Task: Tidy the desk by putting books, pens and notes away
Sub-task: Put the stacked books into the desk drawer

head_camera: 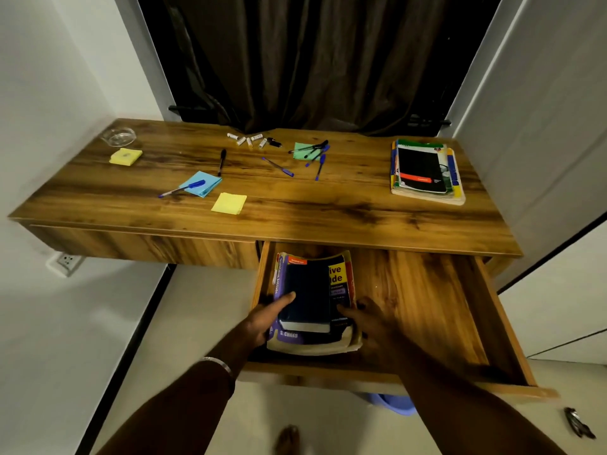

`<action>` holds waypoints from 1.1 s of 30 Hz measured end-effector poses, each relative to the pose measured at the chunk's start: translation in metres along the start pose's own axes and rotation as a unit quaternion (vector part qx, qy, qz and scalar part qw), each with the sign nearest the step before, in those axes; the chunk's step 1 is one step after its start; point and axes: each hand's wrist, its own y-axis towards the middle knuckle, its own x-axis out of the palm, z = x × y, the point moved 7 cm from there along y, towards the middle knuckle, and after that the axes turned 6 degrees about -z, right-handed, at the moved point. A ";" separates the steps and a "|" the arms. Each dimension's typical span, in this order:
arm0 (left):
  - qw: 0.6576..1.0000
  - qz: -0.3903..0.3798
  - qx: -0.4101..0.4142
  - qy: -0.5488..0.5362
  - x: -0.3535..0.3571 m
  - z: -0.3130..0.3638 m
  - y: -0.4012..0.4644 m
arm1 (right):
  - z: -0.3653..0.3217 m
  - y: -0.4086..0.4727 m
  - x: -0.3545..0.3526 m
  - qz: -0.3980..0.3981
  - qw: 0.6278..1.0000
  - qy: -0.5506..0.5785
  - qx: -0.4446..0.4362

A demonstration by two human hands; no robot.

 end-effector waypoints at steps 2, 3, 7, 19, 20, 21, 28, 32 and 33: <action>0.999 0.017 0.000 0.027 -0.008 -0.006 0.017 | 0.001 0.004 0.001 0.018 1.000 -0.009 -0.006; 0.999 0.021 0.005 0.038 -0.012 -0.009 0.027 | 0.000 0.005 0.001 0.025 0.999 -0.018 -0.007; 0.998 0.049 -0.015 0.027 -0.013 -0.009 0.029 | -0.002 0.014 0.003 0.036 0.998 -0.058 -0.003; 0.997 0.073 -0.007 -0.011 -0.002 -0.010 0.025 | 0.022 0.027 0.010 0.033 0.997 -0.057 0.040; 0.997 0.072 -0.006 -0.012 0.000 -0.009 0.023 | 0.022 0.027 0.010 0.035 0.997 -0.062 0.041; 0.997 0.070 -0.005 -0.011 0.002 -0.007 0.020 | 0.021 0.027 0.009 0.037 0.996 -0.065 0.047; 0.990 0.114 -0.028 0.078 -0.003 -0.002 0.019 | 0.018 0.023 0.013 0.031 0.991 -0.127 0.039; 0.978 0.130 -0.025 0.160 -0.006 0.002 0.022 | 0.015 0.016 0.015 0.055 0.988 -0.143 0.012; 0.972 0.141 -0.018 0.187 -0.006 0.004 0.023 | 0.014 0.012 0.015 0.056 0.987 -0.153 0.003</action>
